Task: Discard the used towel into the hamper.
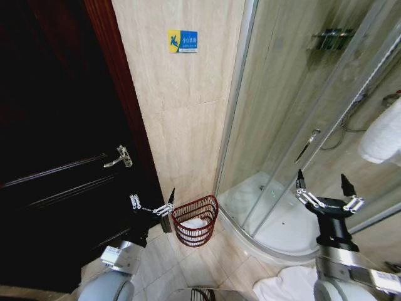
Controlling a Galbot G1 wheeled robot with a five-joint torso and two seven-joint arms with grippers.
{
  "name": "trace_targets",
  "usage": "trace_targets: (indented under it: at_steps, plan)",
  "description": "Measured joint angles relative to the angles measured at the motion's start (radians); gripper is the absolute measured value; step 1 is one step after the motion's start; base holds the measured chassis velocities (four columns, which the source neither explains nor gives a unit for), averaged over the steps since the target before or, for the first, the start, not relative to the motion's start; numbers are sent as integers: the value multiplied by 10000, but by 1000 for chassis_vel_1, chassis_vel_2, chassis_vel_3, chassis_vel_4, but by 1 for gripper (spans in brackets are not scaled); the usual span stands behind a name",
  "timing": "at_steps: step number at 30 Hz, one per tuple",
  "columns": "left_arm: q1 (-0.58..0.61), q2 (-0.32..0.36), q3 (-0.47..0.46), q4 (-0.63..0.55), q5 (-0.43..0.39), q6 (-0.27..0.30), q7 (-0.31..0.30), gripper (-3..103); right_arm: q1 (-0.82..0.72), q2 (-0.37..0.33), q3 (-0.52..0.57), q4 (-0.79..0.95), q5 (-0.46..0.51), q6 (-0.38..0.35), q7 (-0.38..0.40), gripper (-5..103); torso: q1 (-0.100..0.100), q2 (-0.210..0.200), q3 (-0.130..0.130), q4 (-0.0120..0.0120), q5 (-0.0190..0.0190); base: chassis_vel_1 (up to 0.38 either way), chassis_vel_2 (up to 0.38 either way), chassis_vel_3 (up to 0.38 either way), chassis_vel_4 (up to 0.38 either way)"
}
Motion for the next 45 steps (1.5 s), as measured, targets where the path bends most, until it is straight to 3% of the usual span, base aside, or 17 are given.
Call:
trace_targets:
  at_steps: [8,14,19,22,26,33,45]
  plan:
    - [5,-5,1,-4,0,9,6,100,-37,-55,308,0,576,601,16,100,0,0,0,0,0,0,0,0,0]
    - [6,-6,2,-17,-2,14,12,100,-66,-391,1678,0,1220,990,-212,100,0,0,0,0,2,0,0,0,0]
    - [6,-6,4,-18,-7,17,18,100,-65,-705,2676,0,1782,913,-48,100,0,0,0,0,4,0,0,0,0]
    - [6,-6,4,-17,-9,19,17,100,37,-959,4005,1,2673,871,-20,100,0,0,0,-1,1,0,0,0,0]
    - [5,-6,2,-18,-11,20,17,100,54,-1210,4821,2,3327,838,-50,100,0,0,0,0,0,0,0,0,0]
    - [5,-5,4,-17,-15,20,17,100,143,-1555,5504,2,3840,946,-129,100,0,0,0,-1,1,-36,-60,49,50]
    - [5,-6,5,-17,-16,20,15,100,405,-2723,6726,3,4908,922,-137,100,1,0,0,0,2,-67,-63,73,54]
